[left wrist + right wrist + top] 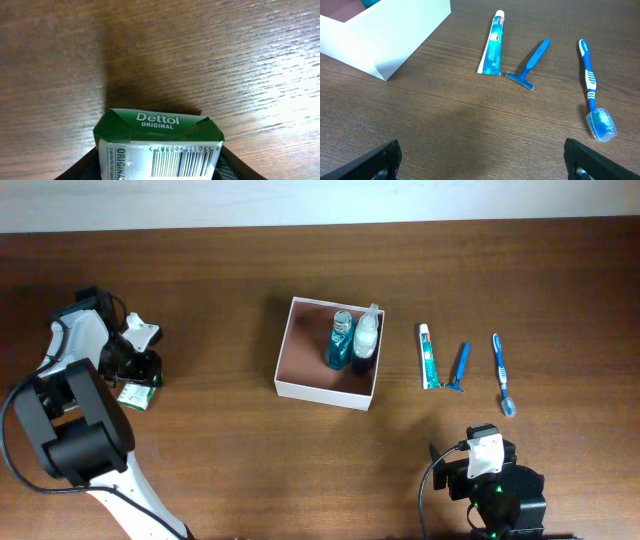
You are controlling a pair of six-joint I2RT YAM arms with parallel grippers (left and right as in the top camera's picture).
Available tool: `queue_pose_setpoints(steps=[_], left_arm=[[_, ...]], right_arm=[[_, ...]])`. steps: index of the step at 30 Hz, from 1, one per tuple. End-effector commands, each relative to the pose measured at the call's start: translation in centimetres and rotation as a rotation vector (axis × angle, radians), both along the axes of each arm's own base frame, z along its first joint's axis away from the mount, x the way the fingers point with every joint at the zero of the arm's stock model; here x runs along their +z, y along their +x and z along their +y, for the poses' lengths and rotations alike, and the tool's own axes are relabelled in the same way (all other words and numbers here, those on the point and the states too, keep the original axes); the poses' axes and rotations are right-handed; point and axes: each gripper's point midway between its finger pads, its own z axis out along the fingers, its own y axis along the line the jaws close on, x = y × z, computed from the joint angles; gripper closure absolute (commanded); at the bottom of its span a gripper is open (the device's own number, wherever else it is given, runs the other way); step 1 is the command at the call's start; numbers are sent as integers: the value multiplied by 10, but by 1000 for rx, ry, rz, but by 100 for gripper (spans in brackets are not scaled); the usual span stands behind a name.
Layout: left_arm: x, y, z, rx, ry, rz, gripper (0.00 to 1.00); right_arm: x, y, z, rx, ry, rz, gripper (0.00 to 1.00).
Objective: Pack container
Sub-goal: 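Grasp the green Dettol soap bar with the left gripper, then lower the Dettol soap bar into the box and release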
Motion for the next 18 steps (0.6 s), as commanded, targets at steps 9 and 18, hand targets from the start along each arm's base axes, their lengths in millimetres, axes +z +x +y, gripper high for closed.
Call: queue_pose_setpoints(steps=[9,18], left_arm=[[99,52,-74,124,-131,-63,100],[191,80,-198,-14,-196,-228,99]], right_arm=[[-1,0,-1,-10,6,-1,1],[-1,0,-1,-10,6,-1,1]])
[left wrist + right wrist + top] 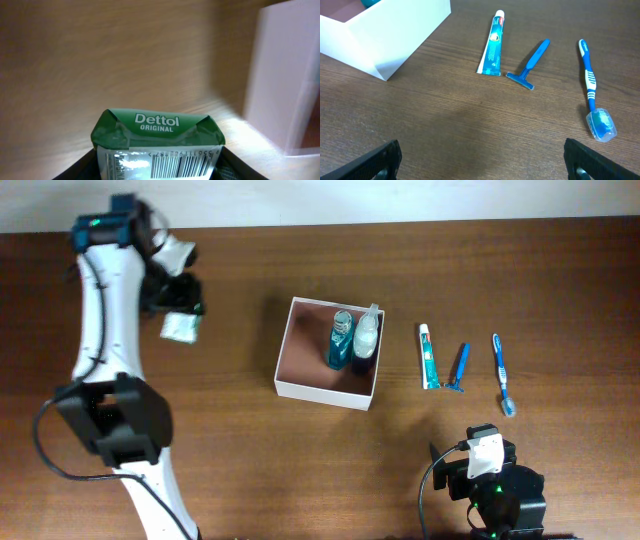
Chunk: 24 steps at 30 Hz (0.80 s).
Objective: Pack container
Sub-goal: 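Lower the Dettol soap bar into the box and release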
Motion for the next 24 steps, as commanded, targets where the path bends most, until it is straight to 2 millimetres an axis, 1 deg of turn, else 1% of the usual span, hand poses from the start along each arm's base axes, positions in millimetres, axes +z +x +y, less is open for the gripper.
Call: queue_pose_setpoints(steps=[1,2,3,6,7,9,10,11,13,15,17,18,19,21,22,23,24], left_arm=[[22,2,-66,-26,-66,-43,99],[22,1,-79,-40,-69,-46,100],[20,0,-99,-64,-74,-49,100],[11,2,-142,-97,-91,-63,100],[6,3,-158,-105,-96,-65,100],[-10,3,-179,-92,-65,-51,99],[-23,1,-188,-83,-37,-32,100],[-31,-1,-194,-86,-25,-17,100],[-57,-8,-210,-110,-7,37,99],[-72,-9,-215,-105,10,61,99],[-81,-7,-216,-92,21,65,99],[-83,-5,-217,-85,20,63,95],[-84,-4,-218,-85,17,58,83],[-83,0,-219,-84,10,42,44],[-82,1,-219,-81,8,38,40],[-80,2,-219,-80,6,34,33],[-79,3,-219,-80,5,31,19]], right_arm=[[-1,0,-1,-9,5,0,1],[-1,0,-1,-9,5,0,1],[-1,0,-1,-9,5,0,1],[-1,0,-1,-10,6,0,1],[-1,0,-1,-9,5,0,1],[-1,0,-1,-9,5,0,1],[-1,0,-1,-9,5,0,1],[-1,0,-1,-9,5,0,1],[-1,0,-1,-9,5,0,1],[-1,0,-1,-9,5,0,1],[-1,0,-1,-9,5,0,1],[-1,0,-1,-9,5,0,1],[-1,0,-1,-9,5,0,1],[-1,0,-1,-9,5,0,1],[-1,0,-1,-9,5,0,1],[-1,0,-1,-9,5,0,1],[-1,0,-1,-9,5,0,1]])
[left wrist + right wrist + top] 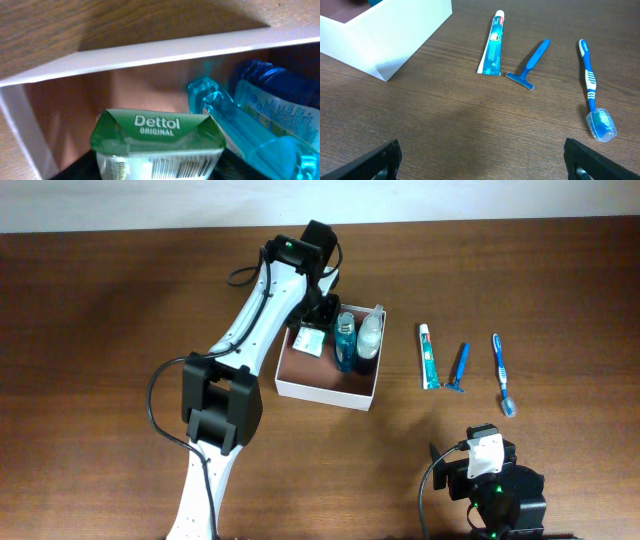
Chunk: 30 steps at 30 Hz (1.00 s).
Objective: Pack container
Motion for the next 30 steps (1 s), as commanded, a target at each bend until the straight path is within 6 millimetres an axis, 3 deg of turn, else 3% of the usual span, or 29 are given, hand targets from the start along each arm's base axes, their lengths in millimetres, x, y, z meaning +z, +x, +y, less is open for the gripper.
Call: queue_pose_setpoints(steps=[1,4,7,12,15,20,24,27,30], left_arm=[[11,7,4,27,-4,-30,3],[23,2,9,33,3,-17,1],[46,0,16,41,2,-21,1],[108,-2,37,43,-9,-102,0],[153,8,53,55,-47,-234,1],[227,3,104,148,-85,-404,1],[284,-14,161,265,-64,-546,1],[328,-40,192,330,-87,-649,1],[362,-66,207,362,-96,-740,0]], right_arm=[[-1,0,-1,-9,5,0,1],[-1,0,-1,-9,5,0,1],[-1,0,-1,-9,5,0,1],[-1,0,-1,-9,5,0,1],[-1,0,-1,-9,5,0,1],[-1,0,-1,-9,5,0,1],[-1,0,-1,-9,5,0,1],[-1,0,-1,-9,5,0,1],[-1,0,-1,-9,5,0,1]])
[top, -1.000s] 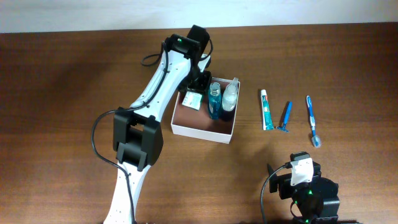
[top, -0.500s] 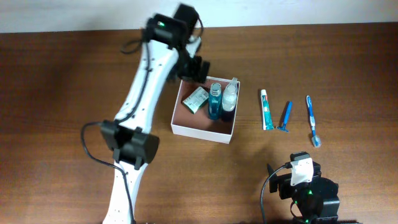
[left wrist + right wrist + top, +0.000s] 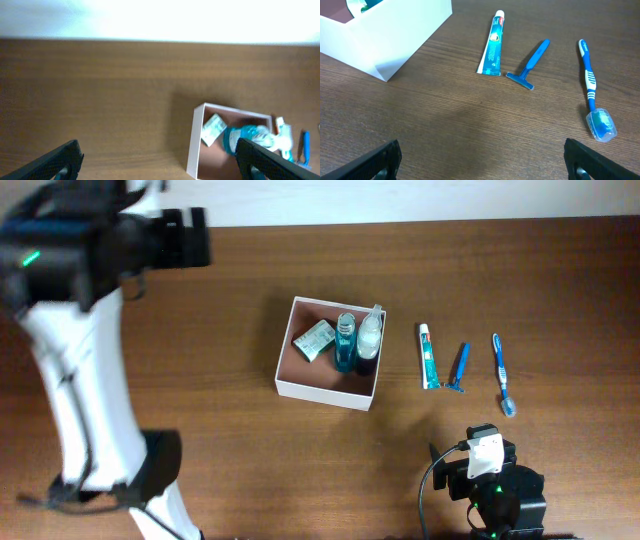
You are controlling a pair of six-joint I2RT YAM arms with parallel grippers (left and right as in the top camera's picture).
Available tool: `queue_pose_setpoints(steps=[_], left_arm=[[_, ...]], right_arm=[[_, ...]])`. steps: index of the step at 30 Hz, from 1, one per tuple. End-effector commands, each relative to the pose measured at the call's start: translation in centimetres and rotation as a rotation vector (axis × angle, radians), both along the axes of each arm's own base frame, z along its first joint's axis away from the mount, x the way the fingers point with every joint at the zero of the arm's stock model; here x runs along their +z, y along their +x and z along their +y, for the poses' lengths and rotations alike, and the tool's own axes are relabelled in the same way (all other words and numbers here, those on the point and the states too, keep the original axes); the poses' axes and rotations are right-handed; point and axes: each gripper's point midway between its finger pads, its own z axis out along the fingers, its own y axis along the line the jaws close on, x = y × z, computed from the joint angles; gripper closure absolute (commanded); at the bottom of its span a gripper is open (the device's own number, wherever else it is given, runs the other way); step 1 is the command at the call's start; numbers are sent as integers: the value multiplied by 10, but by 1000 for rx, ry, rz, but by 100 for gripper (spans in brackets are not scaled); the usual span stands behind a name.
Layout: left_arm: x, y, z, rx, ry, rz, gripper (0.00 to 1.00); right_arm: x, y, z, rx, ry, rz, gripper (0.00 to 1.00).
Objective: Pack container
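The white box (image 3: 325,394) stands mid-table. Inside it the green-and-white Dettol soap packet (image 3: 315,339) lies at the left, beside a blue bottle (image 3: 344,345) and a clear bottle (image 3: 369,338). My left gripper (image 3: 160,167) is open and empty, raised high over the table's back left; its view shows the box (image 3: 192,150) and the soap (image 3: 212,127) far below. At the front right my right gripper (image 3: 482,167) is open and empty, low over the table. Toothpaste (image 3: 491,44), a blue razor (image 3: 530,65) and a blue toothbrush (image 3: 592,90) lie ahead of it.
The toothpaste (image 3: 428,357), razor (image 3: 459,367) and toothbrush (image 3: 502,374) lie in a row right of the box. My left arm (image 3: 75,380) runs down the left side of the overhead view. The table's far edge (image 3: 100,39) meets a white wall.
My left gripper was shut on the soap packet inside the box. Now the packet lies in the box's left part and the gripper is open, high over the back left. The right arm has not moved.
My left gripper first held the soap packet at the table's far left. Then it held it lifted at the back left, then inside the box beside the blue bottle. Now the packet rests in the box and the gripper is open and away.
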Motion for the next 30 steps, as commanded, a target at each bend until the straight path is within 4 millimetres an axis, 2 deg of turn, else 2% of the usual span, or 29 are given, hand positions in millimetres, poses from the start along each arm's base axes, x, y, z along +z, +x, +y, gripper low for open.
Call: queue_pose_setpoints(steps=[1,3,5,8,11,12,16,19,24,27,30], left_arm=[[46,-36,12,13,5,-126,0],[58,-47,14,18,3,-160,1],[68,-58,14,18,2,-191,1],[74,-64,14,18,1,-207,1],[74,-65,15,18,1,-209,1],[74,-64,15,18,1,-208,1],[74,-64,15,18,1,-208,1],[74,-64,15,18,1,-208,0],[74,-64,15,18,1,-208,1],[74,-64,15,18,1,-208,1],[74,-64,15,18,1,-208,1]], right_arm=[[-1,0,-1,-9,5,0,1],[3,3,-1,-9,6,-21,1],[14,5,18,62,112,-53,1],[43,9,43,160,268,-137,1],[85,10,62,243,439,-242,2],[102,13,59,206,495,-285,1],[124,20,37,47,523,-288,1],[126,24,30,-20,506,-181,1],[122,38,27,-42,361,92,1],[132,59,28,-67,336,284,1],[143,88,25,-109,315,444,1]])
